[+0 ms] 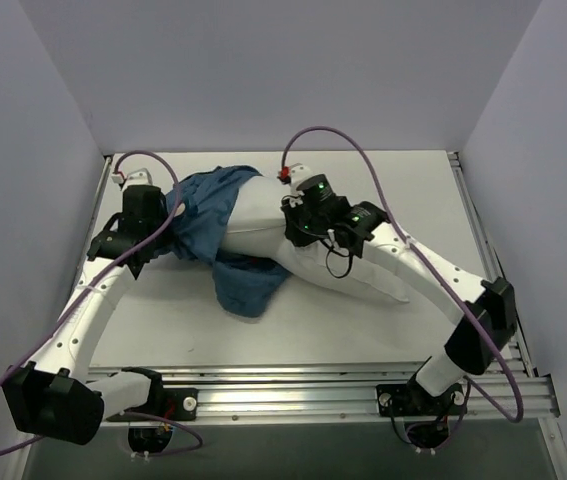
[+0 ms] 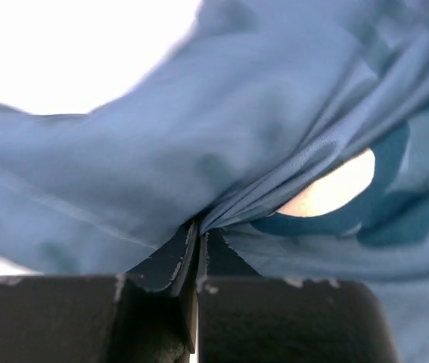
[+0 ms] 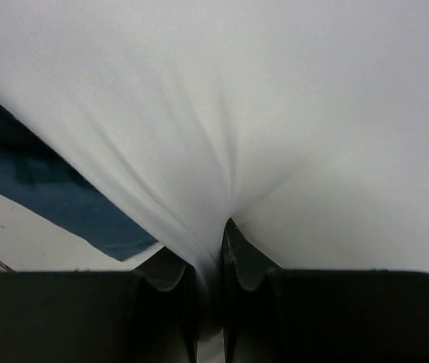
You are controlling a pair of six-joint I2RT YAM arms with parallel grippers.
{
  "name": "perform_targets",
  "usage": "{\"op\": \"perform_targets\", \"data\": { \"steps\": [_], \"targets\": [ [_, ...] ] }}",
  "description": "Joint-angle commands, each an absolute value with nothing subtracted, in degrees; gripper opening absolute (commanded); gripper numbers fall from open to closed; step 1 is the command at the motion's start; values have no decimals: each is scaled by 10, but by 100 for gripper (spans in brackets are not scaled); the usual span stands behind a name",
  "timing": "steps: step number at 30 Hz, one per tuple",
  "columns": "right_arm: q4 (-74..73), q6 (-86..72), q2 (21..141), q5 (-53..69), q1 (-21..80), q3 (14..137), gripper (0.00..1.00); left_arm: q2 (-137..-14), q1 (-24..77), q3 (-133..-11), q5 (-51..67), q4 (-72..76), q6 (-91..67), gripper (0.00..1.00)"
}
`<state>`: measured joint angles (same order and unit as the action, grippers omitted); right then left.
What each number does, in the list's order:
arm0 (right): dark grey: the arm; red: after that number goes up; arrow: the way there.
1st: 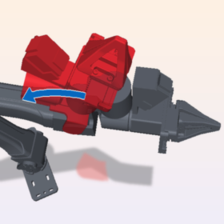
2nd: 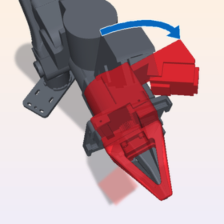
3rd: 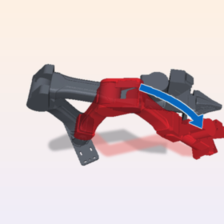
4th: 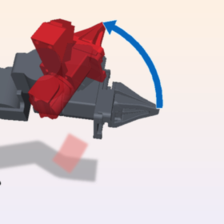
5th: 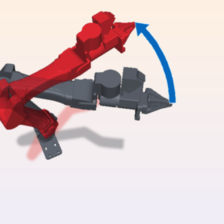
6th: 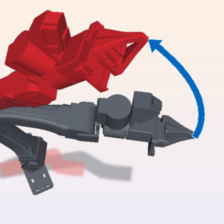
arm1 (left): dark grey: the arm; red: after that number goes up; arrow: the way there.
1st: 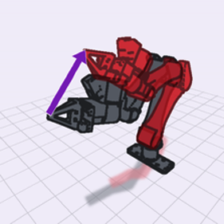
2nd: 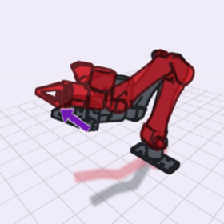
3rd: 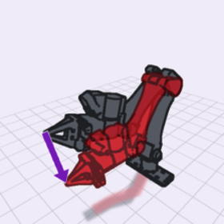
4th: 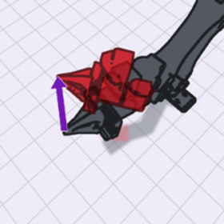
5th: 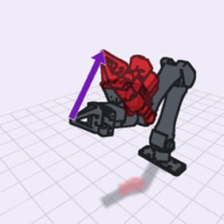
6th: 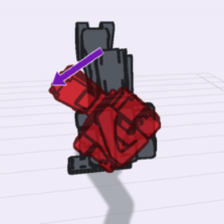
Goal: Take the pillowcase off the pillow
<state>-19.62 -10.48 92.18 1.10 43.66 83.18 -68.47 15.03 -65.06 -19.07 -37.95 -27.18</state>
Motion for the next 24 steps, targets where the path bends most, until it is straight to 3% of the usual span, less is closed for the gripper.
{"op": "perform_targets", "data": {
  "steps": [1, 16, 24],
  "targets": [
    [-254, -103, 802, -36, 352, 804, 0, -671, 72, -650, -313, -373, -225, 2],
    [-315, -85, 682, -20, 235, 756, 0, -735, 25, -656, -292, -345, -231, 2],
    [-324, -77, 642, 17, 220, 810, 0, -787, 12, -617, -243, -315, -269, 2]
  ]
}}
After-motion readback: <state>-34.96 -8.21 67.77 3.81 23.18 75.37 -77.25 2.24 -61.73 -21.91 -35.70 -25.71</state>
